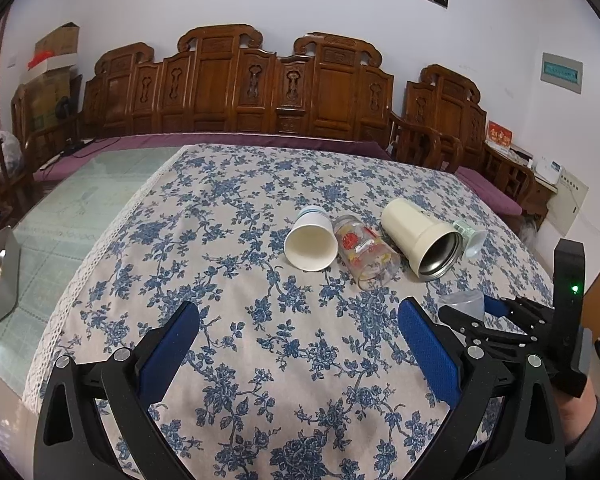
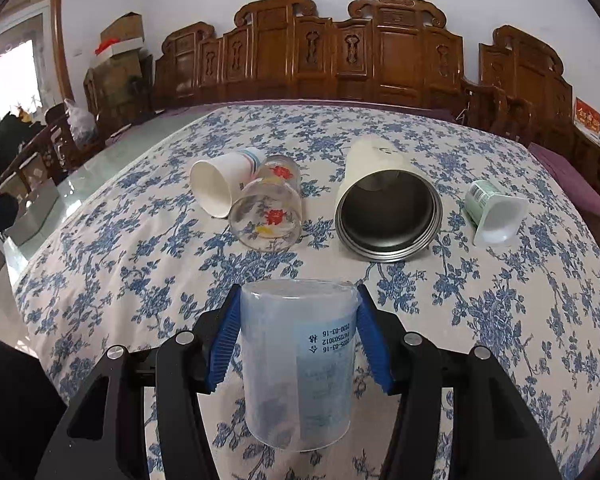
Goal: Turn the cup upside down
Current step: 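Rotate the held clear cup with the right tool so its bottom faces up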
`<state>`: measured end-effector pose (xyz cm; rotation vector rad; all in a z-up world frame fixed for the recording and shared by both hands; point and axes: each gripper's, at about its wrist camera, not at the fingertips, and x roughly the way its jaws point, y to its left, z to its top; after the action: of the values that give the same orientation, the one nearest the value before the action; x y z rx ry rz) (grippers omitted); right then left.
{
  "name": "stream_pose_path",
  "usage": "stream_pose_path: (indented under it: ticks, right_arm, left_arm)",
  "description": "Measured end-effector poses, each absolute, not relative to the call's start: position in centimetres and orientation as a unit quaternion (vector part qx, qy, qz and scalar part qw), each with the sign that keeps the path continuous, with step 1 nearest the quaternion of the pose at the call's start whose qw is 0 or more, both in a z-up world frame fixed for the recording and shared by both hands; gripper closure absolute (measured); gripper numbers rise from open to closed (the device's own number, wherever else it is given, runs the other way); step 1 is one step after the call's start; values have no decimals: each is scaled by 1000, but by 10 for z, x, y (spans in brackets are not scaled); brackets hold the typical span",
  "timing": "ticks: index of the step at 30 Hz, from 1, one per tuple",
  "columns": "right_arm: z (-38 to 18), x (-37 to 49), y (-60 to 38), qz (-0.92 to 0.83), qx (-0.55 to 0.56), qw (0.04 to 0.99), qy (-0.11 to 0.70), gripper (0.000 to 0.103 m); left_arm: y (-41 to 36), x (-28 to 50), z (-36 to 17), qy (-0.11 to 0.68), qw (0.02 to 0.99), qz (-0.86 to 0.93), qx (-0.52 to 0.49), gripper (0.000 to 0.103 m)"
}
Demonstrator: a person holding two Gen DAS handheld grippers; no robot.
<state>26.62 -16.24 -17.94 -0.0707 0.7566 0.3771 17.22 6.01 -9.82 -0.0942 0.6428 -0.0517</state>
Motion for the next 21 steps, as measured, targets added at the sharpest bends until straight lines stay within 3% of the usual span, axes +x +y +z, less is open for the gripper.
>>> stream_pose_path:
  ticks: [21]
  right_arm:
    - [-190, 214, -179, 181, -38, 910, 370, 45]
  left_arm:
    - [57, 171, -98, 311, 949, -25, -40, 8]
